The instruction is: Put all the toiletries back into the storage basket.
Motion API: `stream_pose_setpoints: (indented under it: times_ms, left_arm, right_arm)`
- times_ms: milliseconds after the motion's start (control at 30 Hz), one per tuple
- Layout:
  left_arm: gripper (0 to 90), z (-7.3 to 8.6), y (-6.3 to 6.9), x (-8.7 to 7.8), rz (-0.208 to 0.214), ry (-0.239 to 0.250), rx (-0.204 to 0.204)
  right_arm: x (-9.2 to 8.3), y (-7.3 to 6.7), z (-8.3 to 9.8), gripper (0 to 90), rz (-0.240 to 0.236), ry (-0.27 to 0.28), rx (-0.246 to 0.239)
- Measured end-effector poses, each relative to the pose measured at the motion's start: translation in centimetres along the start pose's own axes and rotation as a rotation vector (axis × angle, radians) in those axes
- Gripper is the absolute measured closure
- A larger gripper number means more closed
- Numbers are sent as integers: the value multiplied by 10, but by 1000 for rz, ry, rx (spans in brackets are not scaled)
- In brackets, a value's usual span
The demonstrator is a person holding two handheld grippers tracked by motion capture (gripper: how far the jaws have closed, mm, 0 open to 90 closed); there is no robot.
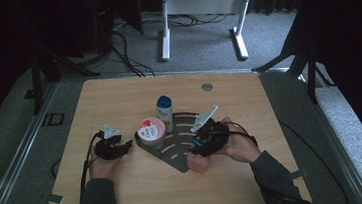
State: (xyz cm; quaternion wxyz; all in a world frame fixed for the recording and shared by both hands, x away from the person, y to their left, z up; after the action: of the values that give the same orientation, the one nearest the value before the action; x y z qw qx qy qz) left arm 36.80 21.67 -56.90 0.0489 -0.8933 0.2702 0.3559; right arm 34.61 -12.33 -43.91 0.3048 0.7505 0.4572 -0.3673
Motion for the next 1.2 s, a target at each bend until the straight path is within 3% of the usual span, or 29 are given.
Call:
stream_pose_setpoints:
  times_ms: [533,1200]
  left_arm:
    - [478,0,0,0,2,0,-2]
    - [478,0,0,0,3,0,-3]
  right_arm:
    - [9,0,-17,535,-19,25,3]
    - [23,10,-33,535,-7,0,9]
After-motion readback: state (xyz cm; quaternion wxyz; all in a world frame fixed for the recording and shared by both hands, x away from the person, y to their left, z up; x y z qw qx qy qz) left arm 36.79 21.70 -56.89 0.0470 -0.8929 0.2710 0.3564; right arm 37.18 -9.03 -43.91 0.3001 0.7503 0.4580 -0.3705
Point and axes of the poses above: each handheld gripper's, and its own axes: x roughly forward along the jaws, z roughly out of its underside, y roughly to its right, the point moved 1 cm from there along x, roughly forward along the jaws, and after that the axes turned 7 degrees about z, right-handed, at the moved point
